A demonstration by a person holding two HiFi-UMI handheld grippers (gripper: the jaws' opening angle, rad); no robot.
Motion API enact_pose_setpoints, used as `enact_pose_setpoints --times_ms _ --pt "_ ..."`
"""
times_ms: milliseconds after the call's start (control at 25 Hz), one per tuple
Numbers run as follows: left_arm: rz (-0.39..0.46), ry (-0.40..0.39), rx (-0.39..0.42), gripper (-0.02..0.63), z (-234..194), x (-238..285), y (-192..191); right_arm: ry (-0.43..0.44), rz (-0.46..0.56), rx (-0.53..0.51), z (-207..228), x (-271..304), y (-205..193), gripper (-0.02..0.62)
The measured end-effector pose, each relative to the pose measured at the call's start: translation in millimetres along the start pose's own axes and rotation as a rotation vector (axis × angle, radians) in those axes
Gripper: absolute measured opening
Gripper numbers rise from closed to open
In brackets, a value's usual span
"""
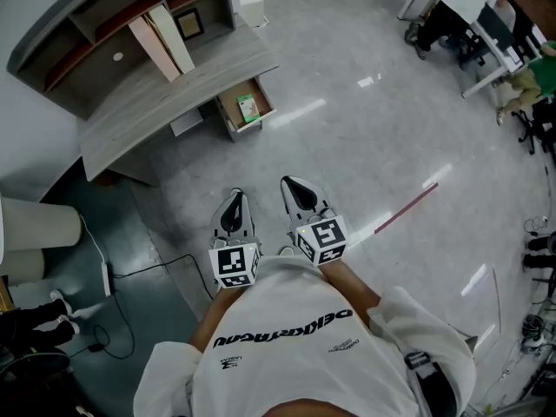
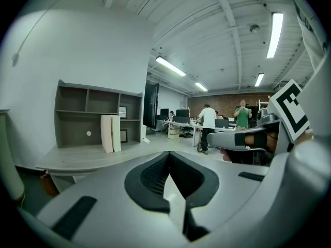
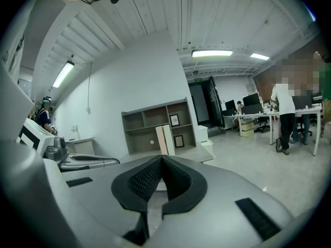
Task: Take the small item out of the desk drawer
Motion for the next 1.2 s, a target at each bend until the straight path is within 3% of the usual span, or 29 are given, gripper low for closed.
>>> enact_pose_setpoints --times_ms 320,680,1200 --pt "0.014 -0.022 -0.013 0.015 -69 87 11 -0.043 0.018 0.015 22 91 34 0.031" --pt "0.021 -0.106 0.006 0.015 -146 180 37 -0.112 0.025 0.034 33 191 80 0.031" --pt "0.0 -0.242 0.018 0.015 -216 275 31 -0.219 0.019 0.063 50 297 101 0.031"
Point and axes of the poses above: the fingertips, and each gripper's own axes: x forward along the fingers, z to its right, y out of its top, the point moved 7 cm from there along -x, backward along the fingers, and after that the axes turned 13 degrees about x, right-handed, at the moved point
